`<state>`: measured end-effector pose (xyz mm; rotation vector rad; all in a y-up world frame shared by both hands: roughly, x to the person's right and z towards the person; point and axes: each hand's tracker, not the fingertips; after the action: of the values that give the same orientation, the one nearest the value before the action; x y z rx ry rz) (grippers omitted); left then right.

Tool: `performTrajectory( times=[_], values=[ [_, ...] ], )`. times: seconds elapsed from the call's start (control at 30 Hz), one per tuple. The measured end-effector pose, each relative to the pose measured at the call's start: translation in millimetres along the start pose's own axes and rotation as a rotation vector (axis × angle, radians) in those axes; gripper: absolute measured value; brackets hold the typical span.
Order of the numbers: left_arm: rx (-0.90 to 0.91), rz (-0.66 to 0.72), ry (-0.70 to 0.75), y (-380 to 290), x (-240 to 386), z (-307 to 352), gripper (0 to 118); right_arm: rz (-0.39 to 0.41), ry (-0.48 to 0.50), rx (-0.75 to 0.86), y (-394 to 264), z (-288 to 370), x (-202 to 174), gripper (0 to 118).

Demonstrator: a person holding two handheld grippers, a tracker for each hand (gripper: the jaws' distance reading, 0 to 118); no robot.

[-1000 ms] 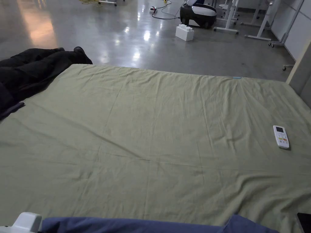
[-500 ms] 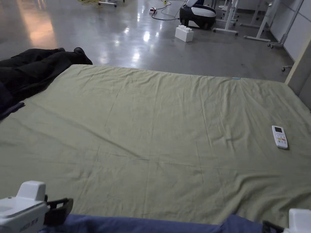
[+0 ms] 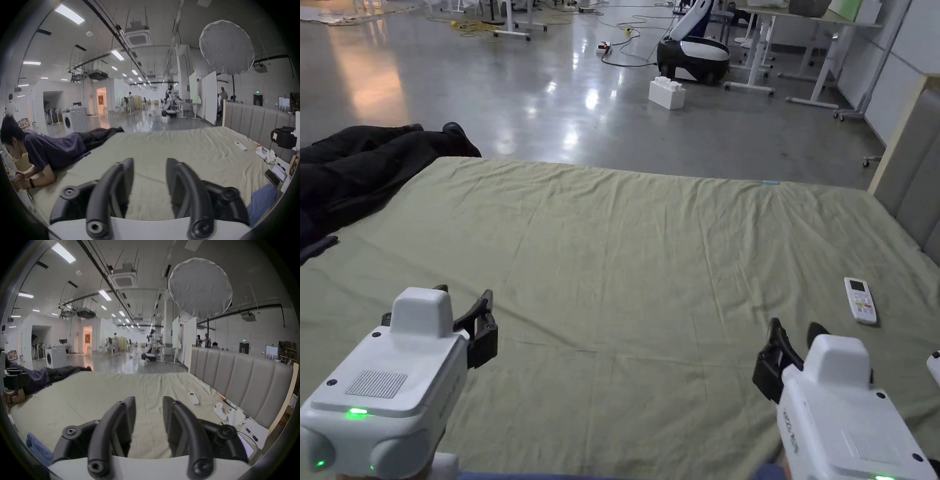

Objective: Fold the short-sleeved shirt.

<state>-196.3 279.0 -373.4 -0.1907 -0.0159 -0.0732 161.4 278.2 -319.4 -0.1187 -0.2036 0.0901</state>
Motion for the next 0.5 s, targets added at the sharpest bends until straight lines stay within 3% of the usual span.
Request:
performTrajectory(
  times=[0.07,0.2,0.5],
  values=[
    [0.025,0.006,0.009,4.0,4.6,1.3,10,-0.009,-0.005,0.017,6.5,-3.6,-7.6,8],
    [0.060,0.022,0.017,7.8,8.2,5.8,0,-0.007,-0.012,0.055,13.9,-9.9,-19.6,0],
    [0.056,0.087,0.012,12.9,-29.0,10.2,0,-0.006,0.005,0.069,15.8,-14.6,-25.4,0]
  ],
)
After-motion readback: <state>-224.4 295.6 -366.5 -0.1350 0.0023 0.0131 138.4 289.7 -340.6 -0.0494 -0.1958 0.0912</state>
